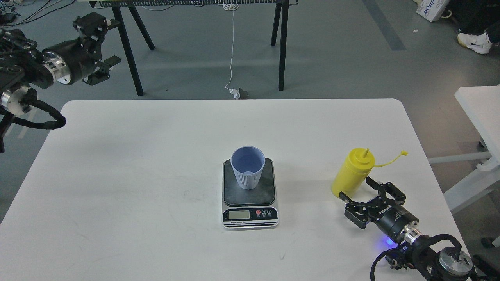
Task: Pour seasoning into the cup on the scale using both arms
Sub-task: 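Lower the right gripper to the yellow bottle and grasp it, then lift the yellow bottle and tip it upside down over the cup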
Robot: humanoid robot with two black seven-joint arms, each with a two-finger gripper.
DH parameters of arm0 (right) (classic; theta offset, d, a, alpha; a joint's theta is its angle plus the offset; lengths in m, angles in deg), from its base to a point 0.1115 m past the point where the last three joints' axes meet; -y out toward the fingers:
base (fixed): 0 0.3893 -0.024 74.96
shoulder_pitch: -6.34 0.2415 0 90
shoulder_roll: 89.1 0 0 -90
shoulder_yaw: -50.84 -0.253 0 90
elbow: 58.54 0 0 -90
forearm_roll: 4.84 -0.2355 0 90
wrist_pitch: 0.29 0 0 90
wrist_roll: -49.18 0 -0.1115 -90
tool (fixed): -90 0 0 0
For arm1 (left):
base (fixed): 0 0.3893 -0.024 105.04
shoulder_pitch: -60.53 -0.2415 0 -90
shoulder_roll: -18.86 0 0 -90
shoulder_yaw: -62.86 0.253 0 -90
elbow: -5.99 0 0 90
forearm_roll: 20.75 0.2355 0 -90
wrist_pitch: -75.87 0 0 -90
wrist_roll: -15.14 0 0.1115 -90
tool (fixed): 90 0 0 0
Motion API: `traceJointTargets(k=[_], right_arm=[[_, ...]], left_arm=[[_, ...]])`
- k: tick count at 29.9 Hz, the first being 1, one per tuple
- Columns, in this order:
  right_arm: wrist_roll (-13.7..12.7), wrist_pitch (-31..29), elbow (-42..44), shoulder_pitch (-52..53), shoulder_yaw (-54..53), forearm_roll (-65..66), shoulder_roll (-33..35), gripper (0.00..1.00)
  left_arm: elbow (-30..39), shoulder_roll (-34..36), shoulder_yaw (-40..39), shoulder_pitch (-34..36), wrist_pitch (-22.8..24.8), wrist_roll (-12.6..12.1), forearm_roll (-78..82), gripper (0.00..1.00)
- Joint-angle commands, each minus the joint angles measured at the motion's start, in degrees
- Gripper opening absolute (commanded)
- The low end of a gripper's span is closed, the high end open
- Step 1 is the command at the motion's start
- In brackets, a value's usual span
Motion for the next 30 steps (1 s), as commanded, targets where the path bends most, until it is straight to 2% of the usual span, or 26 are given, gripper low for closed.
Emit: traceJointTargets(k=[1,13,18,20,21,22,24,25,26,27,30], right_arm=[[0.0,0.0,0.7,0.9,1.0,0.0,-0.5,0.99],[0.7,0.0,6.2,5.4,3.6,0.0,-2.6,0.98],[0.8,0.0,6.1,5.9,4.1,1.9,-2.7,0.91],[0.8,0.0,6.0,5.9,4.2,1.9,-2.7,0.82],[0.9,0.0,5.9,5.9,4.2,1.9,-2.7,0.74],[1.1,0.0,5.8,5.9,4.2,1.9,-2.6,0.61],[1.1,0.0,5.6,5.9,4.3,2.4,-2.6,0.28],[1.1,0.0,5.6,6.0,4.3,2.9,-2.6,0.16],[1.2,0.0,5.6,6.0,4.3,3.5,-2.6,0.08],[1.2,0.0,5.6,6.1,4.2,4.0,-2.6,0.03],[1.5,0.0,4.8,6.7,4.2,4.3,-2.5,0.02]], left_arm=[[0.0,0.1,0.0,-0.5,0.0,0.0,-0.1,1.00],[0.0,0.4,-0.6,-1.0,0.0,0.0,-0.3,1.00],[0.0,0.3,-1.1,-1.1,0.0,0.0,-0.3,1.00],[0.1,0.3,-1.1,-1.4,0.0,0.0,-0.3,1.00],[0.1,0.2,-1.1,-1.4,0.0,0.0,-0.3,1.00],[0.1,0.2,-1.1,-1.4,0.0,0.0,-0.3,1.00],[0.0,0.2,-1.1,-1.5,0.0,0.0,-0.3,1.00],[0.0,0.3,-1.1,-1.5,0.0,0.0,-0.3,1.00],[0.0,0.3,-1.1,-1.5,0.0,0.0,-0.3,1.00],[0.0,0.3,-1.1,-1.6,0.0,0.0,-0.3,1.00],[0.1,0.4,-1.1,-1.6,0.0,0.0,-0.3,1.00]])
